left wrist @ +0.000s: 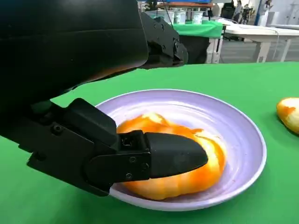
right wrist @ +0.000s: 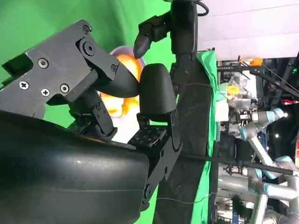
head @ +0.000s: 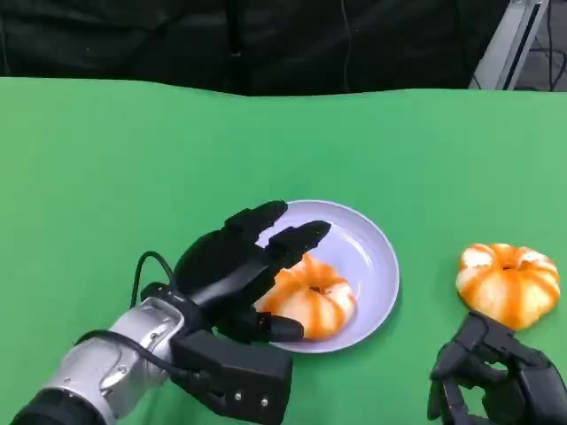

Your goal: Grasp the bread from the table and place it into the plate.

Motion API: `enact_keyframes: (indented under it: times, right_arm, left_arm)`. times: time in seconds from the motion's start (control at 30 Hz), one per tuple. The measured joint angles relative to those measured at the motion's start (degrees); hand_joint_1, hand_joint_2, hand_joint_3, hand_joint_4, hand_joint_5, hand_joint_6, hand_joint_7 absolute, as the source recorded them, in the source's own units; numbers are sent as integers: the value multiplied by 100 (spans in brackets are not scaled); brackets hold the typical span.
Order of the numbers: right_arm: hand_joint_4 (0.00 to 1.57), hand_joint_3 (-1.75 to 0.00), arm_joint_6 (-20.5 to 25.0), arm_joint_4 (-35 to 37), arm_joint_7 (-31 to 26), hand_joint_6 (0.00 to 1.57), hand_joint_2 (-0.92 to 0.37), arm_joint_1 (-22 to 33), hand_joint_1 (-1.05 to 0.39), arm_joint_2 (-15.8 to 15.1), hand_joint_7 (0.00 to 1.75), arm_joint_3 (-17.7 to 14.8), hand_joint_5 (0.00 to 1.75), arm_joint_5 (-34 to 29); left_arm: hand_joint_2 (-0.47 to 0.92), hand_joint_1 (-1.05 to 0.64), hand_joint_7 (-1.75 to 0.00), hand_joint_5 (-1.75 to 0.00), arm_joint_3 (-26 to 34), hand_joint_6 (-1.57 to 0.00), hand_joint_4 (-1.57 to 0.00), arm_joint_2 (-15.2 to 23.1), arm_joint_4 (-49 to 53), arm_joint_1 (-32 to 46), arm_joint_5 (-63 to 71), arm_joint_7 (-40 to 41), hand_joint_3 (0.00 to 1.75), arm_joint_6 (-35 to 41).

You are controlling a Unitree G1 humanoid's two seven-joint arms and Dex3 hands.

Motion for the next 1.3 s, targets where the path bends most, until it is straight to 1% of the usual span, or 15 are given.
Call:
enact_keyframes:
  times: [0.27, 0.3, 0.43, 0.53, 0.87, 0.9, 0.93, 0.97, 1.0, 1.03, 1.07, 1.1, 1.13, 1.17, 1.3]
  right_arm:
    - [83, -129, 1, -1, -1, 75, -51, 0, -15, 0, 157, 1, 175, 0]
    - [83, -129, 1, -1, -1, 75, -51, 0, -15, 0, 157, 1, 175, 0]
    - [83, -128, -6, 3, 15, 74, -51, -16, -16, -1, 157, -1, 175, 8]
    - [82, -128, -7, 4, 31, 74, -51, -25, -16, 0, 158, -1, 175, 8]
    - [82, -128, -8, 4, 48, 74, -51, -35, -16, 0, 158, -2, 175, 8]
    - [83, -128, -8, 4, 48, 74, -51, -35, -16, 0, 158, -2, 175, 8]
    - [83, -128, -5, 4, 50, 74, -51, -44, -16, 3, 158, 5, 175, 3]
    - [83, -128, -6, 4, 49, 75, -51, -42, -16, 9, 158, 6, 175, 5]
    - [83, -129, -5, 4, 49, 75, -51, -41, -16, 9, 158, 7, 175, 5]
    - [83, -129, -5, 4, 50, 74, -51, -45, -16, 13, 158, 13, 175, 4]
    - [83, -129, -5, 4, 50, 74, -51, -45, -16, 16, 158, 19, 175, 4]
    - [83, -129, -5, 4, 50, 74, -51, -45, -16, 17, 158, 23, 175, 4]
    - [82, -129, -5, 4, 50, 74, -51, -45, -16, 17, 158, 26, 175, 4]
    - [82, -129, -5, 4, 50, 74, -51, -45, -16, 17, 158, 27, 175, 4]
    - [82, -129, -4, 4, 50, 73, -50, -44, -16, 16, 158, 27, 175, 5]
  left_arm:
    - [92, -105, 0, 0, -5, -8, 0, 9, 0, 0, 0, 0, 80, 0]
    - [92, -105, 0, 0, -5, -5, 0, 9, 0, 0, 0, 0, 80, 0]
    - [92, -105, 0, 0, 176, -3, 0, 132, -450, 204, -484, -462, 79, -110]
    - [92, -105, 0, 0, 257, -3, 0, 159, -587, 299, -606, -625, 79, -113]
    - [92, -105, 0, 0, 285, -3, 0, 176, -680, 372, -622, -711, 79, -100]
    - [88, -59, -16, -37, 286, -45, -42, 175, -682, 372, -622, -715, 72, -100]
    - [90, -31, -18, -80, 349, -75, -58, 145, -760, 443, -863, -837, 58, -70]
    - [91, -21, -18, -95, 511, -86, -63, 71, -920, 598, -1374, -1034, 53, 10]
    - [80, -16, -36, -125, 625, -103, -73, -20, -1071, 743, -1815, -1224, 74, 73]
    - [63, -12, -66, -145, 743, -105, -80, -114, -1244, 919, -2300, -1434, 104, 150]
    - [57, -10, -89, -155, 845, -102, -84, -191, -1443, 1126, -2782, -1641, 117, 238]
    - [54, -9, -109, -163, 946, -99, -86, -255, -1640, 1352, -3262, -1850, 124, 333]
    - [53, -8, -125, -168, 1043, -95, -87, -306, -1847, 1589, -3732, -2037, 129, 442]
    - [52, -8, -136, -171, 1155, -92, -88, -340, -2058, 1831, -4200, -2225, 132, 566]
    - [51, -7, -157, -174, 1740, -85, -90, -377, -3009, 2814, -6144, -2946, 138, 1270]
